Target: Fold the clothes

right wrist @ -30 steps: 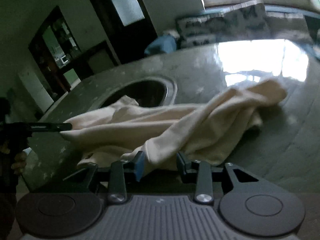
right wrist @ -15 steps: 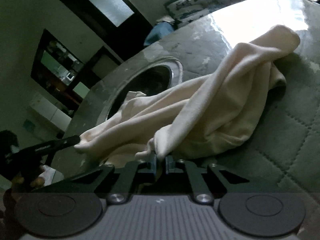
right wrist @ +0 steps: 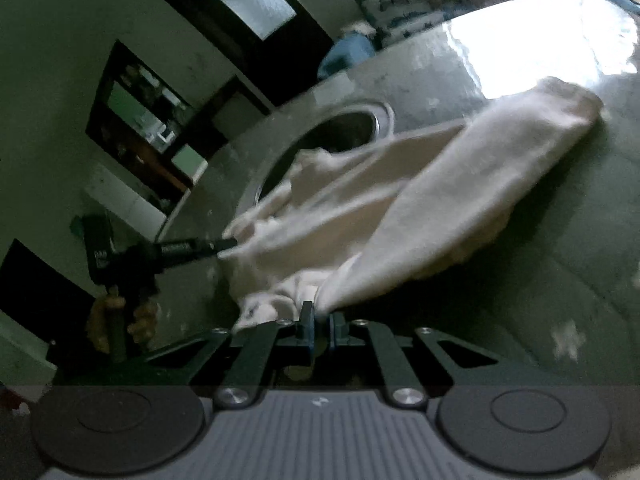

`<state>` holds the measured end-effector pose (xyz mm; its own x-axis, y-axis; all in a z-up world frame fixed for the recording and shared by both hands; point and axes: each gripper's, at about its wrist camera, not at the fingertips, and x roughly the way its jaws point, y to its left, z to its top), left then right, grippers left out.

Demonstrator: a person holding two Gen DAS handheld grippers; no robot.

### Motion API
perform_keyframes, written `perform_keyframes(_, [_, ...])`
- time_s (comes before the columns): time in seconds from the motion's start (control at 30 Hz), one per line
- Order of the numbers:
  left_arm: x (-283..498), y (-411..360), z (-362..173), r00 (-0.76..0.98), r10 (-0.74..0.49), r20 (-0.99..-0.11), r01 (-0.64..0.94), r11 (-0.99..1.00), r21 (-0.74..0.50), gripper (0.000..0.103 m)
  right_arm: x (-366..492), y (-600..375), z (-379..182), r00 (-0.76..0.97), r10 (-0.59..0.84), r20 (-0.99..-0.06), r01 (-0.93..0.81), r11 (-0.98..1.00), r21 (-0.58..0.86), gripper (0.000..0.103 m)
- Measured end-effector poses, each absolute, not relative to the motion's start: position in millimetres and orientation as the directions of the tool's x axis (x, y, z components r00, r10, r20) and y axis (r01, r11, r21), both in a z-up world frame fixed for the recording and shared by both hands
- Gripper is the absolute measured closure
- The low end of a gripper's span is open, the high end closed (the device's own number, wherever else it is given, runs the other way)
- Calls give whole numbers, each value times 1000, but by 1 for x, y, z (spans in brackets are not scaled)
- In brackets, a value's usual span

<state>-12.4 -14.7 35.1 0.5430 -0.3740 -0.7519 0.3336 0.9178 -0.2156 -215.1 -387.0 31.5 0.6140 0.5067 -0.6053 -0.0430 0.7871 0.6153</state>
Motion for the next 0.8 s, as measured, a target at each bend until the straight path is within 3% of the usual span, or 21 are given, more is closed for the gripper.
perform_keyframes(0.27, [-33,-5,42,553,-336,-762,369,919,-137,95,-224,-390,37,575,463,-674,-50,843,536,89])
perform_keyframes(0.43, [-39,0,50,564,-321,-761,384,918,-103,80,-211,-414,60,649,319,-690,-24,916,400,84])
perform_keyframes(0.57, [-38,3,65,599,-308,-739,377,923,-79,62,-183,-446,67,722,161,-673,66,952,299,68])
perform_keyframes(0.6, [-38,5,69,610,-302,-733,373,925,-71,57,-175,-456,66,733,121,-669,97,956,279,68])
perform_keyframes(0.8, [-29,-3,82,632,-317,-707,376,923,-77,50,-125,-510,38,744,-18,-668,296,905,305,68])
